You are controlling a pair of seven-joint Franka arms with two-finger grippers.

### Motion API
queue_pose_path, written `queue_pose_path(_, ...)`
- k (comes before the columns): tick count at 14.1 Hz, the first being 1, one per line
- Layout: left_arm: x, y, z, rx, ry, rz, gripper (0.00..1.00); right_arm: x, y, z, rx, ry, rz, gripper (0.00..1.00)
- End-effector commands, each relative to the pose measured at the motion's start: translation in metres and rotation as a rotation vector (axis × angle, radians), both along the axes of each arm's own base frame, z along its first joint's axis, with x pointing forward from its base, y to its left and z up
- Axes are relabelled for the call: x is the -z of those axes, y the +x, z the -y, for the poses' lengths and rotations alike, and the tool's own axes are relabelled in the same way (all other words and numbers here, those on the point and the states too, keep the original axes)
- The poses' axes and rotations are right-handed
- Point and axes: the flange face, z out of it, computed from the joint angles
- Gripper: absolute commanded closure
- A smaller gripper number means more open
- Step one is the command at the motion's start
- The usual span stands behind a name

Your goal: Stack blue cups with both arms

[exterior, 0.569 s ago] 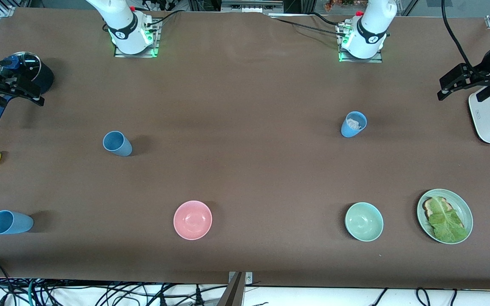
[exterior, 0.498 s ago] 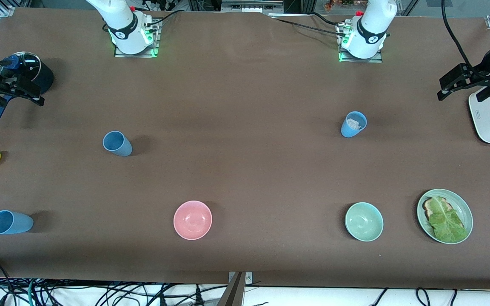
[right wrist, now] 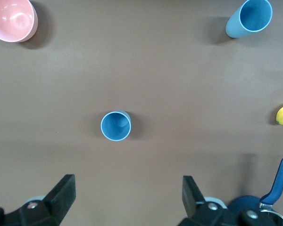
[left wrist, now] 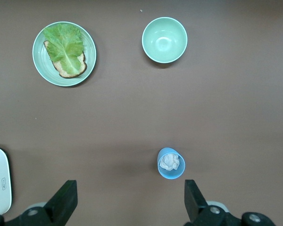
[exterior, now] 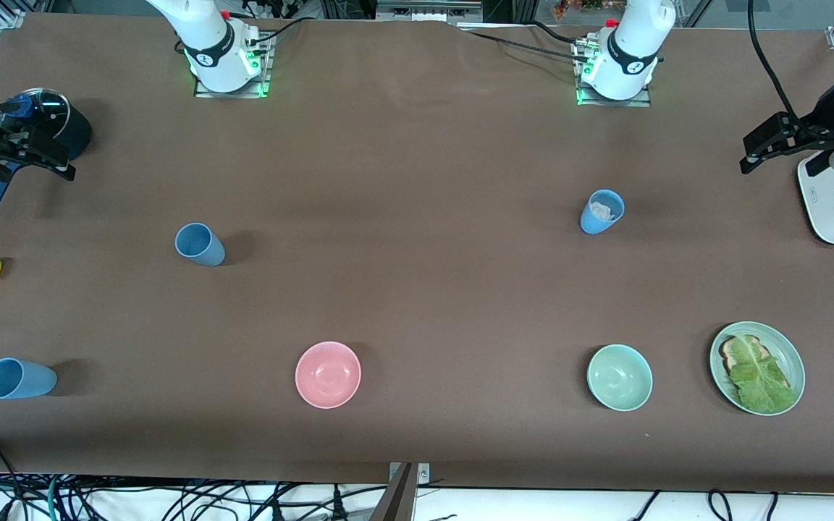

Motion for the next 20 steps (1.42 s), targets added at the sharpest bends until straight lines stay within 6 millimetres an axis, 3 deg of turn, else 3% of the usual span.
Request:
queue_pose_path(1,-0.008,0.003,0.000,-0.005,0.019,0.000,0.00,-0.002,-0.001,0.001,0.014,0.007,0.007,0.00)
queue_pose_path(17,-0.004,0.006,0.001,-0.009,0.018,0.000,0.00,-0.002,-0.001,0.001,0.014,0.007,0.004,0.00)
queue_pose_path(20,0.020,0.024,0.003,-0.007,0.017,-0.017,0.00,-0.001,-0.001,0.001,0.014,0.007,0.003,0.00)
